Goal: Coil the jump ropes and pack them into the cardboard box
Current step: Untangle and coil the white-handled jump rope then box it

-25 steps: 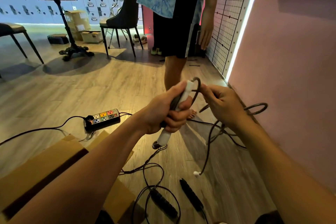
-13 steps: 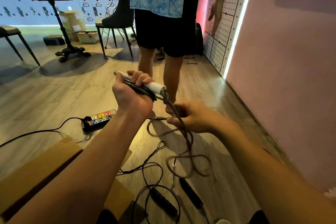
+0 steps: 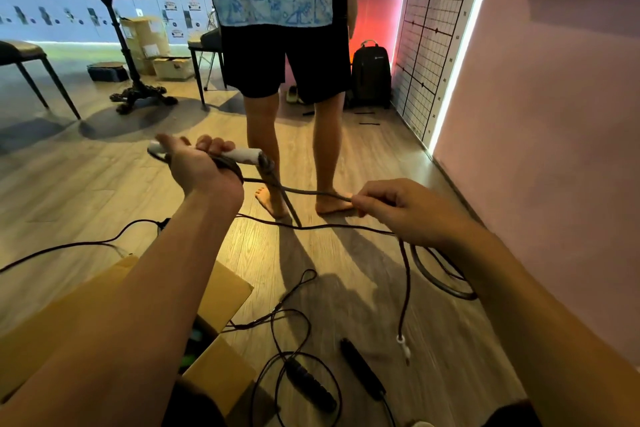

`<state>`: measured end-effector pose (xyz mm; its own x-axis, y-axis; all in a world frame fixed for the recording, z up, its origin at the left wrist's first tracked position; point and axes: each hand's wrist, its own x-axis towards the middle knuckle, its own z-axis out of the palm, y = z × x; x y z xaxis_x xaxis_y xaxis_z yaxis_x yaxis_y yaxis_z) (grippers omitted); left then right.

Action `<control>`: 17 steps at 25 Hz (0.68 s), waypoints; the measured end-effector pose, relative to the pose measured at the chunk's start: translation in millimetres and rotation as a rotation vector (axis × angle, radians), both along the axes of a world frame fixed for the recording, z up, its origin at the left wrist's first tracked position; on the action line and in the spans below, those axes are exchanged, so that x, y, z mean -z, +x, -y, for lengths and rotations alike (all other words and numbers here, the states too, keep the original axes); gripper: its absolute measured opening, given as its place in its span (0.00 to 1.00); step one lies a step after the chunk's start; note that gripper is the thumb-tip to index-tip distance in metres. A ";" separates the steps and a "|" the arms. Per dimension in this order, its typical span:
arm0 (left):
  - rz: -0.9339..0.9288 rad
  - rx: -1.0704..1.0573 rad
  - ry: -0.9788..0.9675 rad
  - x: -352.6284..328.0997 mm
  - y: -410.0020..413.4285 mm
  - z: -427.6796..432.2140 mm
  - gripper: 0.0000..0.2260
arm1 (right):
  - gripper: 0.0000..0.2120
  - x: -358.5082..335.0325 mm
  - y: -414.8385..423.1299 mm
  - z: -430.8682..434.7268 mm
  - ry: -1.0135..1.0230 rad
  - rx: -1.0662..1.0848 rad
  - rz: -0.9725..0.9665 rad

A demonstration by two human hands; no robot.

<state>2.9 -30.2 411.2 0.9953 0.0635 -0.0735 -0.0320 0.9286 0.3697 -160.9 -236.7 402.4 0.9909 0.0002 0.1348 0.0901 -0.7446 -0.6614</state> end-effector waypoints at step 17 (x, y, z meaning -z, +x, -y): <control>0.770 0.313 1.759 37.3 -17.4 20.7 0.20 | 0.11 -0.8 -0.5 -7.9 0.057 0.088 0.328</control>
<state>-14.5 -50.9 373.9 0.7674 -0.5896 0.2518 -0.5481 -0.3995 0.7349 -161.5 -228.9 403.1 0.8906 -0.1004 0.4436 0.2418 -0.7215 -0.6489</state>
